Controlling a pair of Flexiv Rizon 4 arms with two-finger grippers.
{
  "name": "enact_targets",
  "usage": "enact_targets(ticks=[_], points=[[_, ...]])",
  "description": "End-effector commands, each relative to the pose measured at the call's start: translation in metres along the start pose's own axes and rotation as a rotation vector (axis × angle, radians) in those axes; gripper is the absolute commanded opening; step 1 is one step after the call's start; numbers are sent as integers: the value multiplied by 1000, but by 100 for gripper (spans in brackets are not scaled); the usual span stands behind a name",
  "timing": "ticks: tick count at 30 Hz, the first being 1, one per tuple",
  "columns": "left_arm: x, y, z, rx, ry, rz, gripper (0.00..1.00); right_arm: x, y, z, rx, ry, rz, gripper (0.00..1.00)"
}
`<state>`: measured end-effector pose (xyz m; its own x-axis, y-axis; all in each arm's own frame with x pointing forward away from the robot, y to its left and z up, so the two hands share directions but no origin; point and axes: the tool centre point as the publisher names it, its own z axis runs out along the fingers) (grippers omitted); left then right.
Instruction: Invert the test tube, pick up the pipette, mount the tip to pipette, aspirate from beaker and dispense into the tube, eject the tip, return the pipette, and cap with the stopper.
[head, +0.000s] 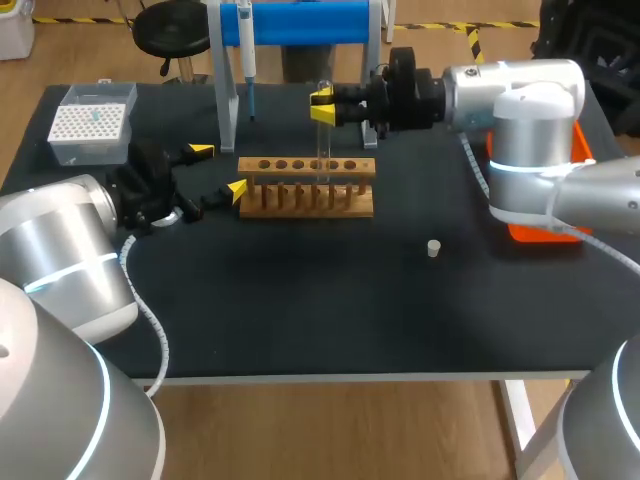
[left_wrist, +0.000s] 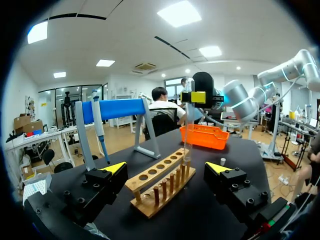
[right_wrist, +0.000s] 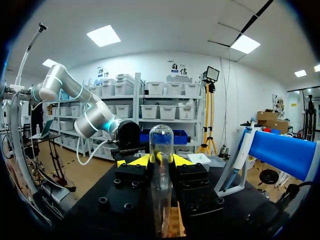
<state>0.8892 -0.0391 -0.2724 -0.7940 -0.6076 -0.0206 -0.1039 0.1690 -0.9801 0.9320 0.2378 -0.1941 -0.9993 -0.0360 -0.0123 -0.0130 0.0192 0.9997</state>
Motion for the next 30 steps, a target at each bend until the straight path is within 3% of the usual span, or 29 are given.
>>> enact_targets(ticks=[1, 11, 15, 19, 30], points=[[2, 0, 2, 1, -9, 1, 100, 1, 1, 0, 3, -3, 0, 0], [2, 0, 2, 1, -9, 1, 100, 1, 1, 0, 3, -3, 0, 0], [2, 0, 2, 1, -9, 1, 100, 2, 2, -8, 47, -33, 76, 0], [2, 0, 2, 1, -9, 1, 100, 4, 1, -14, 52, -43, 212, 0], [2, 0, 2, 1, -9, 1, 100, 6, -11, -21, 28, 0, 799, 0]])
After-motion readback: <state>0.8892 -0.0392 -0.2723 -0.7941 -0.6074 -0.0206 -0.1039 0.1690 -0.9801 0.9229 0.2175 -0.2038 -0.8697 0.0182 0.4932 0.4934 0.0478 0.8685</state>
